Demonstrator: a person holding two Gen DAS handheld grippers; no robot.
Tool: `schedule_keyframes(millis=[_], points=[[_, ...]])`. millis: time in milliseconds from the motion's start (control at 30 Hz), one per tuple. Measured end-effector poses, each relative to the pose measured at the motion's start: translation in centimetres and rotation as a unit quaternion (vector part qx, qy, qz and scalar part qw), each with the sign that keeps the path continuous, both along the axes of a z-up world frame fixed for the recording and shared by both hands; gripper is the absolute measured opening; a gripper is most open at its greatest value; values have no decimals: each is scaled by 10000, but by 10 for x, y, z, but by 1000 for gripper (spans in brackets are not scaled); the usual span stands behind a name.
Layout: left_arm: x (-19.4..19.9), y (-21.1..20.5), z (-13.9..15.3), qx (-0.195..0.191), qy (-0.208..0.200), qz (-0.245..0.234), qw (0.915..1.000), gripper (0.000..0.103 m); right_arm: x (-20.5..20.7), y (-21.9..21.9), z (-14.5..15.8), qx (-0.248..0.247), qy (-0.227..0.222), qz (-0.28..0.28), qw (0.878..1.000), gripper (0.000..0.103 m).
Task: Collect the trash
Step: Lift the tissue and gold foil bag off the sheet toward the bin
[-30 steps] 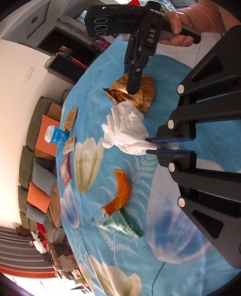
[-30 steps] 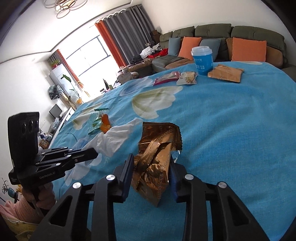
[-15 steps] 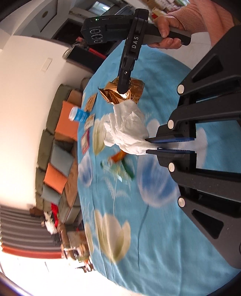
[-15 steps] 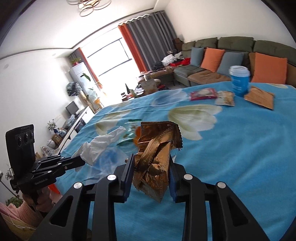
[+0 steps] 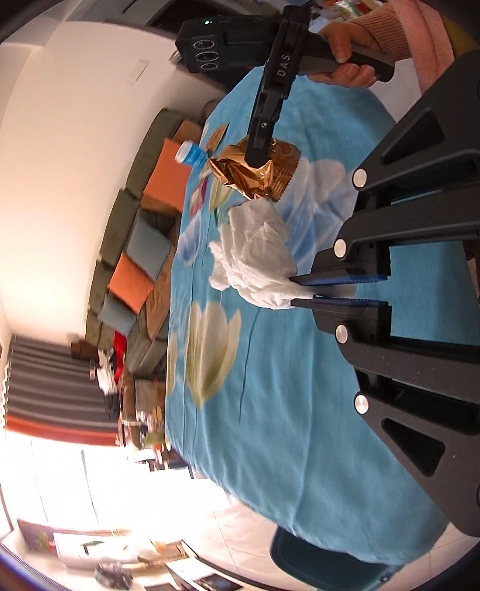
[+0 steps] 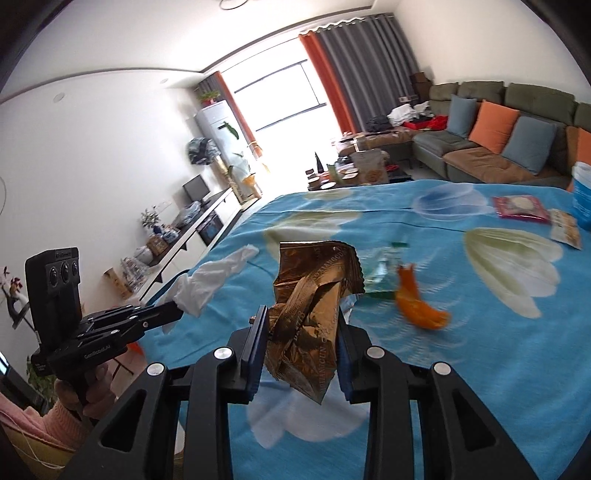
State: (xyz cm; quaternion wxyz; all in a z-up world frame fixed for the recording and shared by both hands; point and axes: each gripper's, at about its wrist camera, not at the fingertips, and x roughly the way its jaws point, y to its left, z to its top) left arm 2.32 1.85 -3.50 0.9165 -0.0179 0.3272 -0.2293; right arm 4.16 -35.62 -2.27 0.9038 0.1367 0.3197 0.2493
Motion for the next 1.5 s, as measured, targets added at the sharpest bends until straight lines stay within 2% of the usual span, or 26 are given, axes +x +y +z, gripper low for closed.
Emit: schedule_keyframes(millis=[200, 633, 1500], points=[[-4, 21, 1, 42, -78, 347, 9994, 6, 8, 31, 2, -5, -19, 342, 9994, 31], [-15, 45, 5, 36, -164, 725, 9972, 6, 21, 76, 3, -33, 5, 820, 9966, 31], [-20, 87, 7, -32, -194, 1389, 9901, 6, 53, 118, -1, 48, 44, 1272, 9919, 31]])
